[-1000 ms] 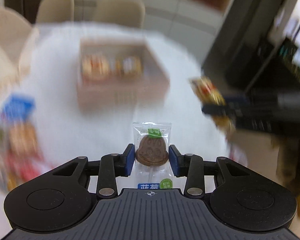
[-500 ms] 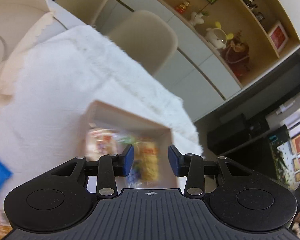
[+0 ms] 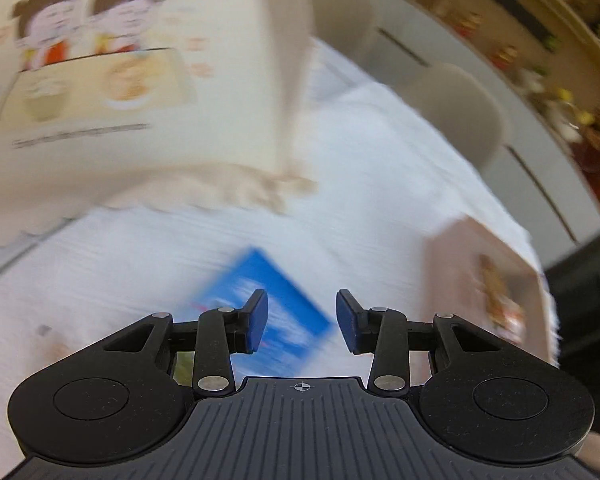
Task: Organize snacks
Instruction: 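Open both tools over the pink box, then move the left tool to the red sausage sticks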
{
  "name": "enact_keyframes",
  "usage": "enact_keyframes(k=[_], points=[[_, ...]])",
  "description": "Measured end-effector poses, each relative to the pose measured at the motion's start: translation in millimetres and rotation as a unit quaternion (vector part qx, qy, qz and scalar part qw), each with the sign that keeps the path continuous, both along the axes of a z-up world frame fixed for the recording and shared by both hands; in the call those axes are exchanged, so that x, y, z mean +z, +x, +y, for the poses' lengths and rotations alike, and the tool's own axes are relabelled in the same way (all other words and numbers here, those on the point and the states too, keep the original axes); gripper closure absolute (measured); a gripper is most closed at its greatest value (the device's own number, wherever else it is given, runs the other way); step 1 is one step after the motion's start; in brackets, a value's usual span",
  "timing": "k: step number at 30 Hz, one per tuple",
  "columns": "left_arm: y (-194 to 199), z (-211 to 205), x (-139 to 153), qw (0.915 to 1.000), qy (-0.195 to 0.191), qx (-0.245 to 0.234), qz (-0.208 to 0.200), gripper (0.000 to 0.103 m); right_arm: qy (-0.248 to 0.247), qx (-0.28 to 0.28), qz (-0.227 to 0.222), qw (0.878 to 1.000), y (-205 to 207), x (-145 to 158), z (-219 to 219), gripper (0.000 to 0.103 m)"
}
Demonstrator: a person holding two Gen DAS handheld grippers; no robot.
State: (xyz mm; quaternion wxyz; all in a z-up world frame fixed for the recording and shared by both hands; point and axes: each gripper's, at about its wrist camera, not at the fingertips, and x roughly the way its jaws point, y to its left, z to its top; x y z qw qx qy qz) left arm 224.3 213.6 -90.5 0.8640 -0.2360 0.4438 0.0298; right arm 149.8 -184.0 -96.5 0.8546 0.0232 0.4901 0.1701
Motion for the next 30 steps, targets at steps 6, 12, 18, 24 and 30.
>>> enact_keyframes(k=[6, 12, 18, 24, 30], points=[[12.8, 14.0, -36.2, 0.9993, 0.02, 0.029, 0.013, 0.072, 0.001, -0.002, 0.018, 1.0, -28.4, -17.9, 23.7, 0.042], [-16.6, -3.8, -31.9, 0.9984, -0.047, -0.024, 0.021, 0.072, -0.029, 0.014, -0.012, 0.999, -49.4, -10.7, 21.5, 0.039], [-55.2, -33.4, -42.1, 0.9916, -0.104, -0.065, 0.041, 0.072, 0.0, 0.035, -0.018, 0.999, -45.9, 0.8, 36.6, 0.039], [-96.9, -10.1, -19.6, 0.9922, -0.123, -0.019, -0.006, 0.072, 0.025, 0.126, -0.059, 0.99, -27.1, 29.9, 95.8, 0.021], [-139.6, 30.8, -2.9, 0.9921, -0.102, 0.073, -0.002, 0.071, -0.071, 0.24, -0.096, 0.963, 7.7, 8.4, 179.1, 0.02]])
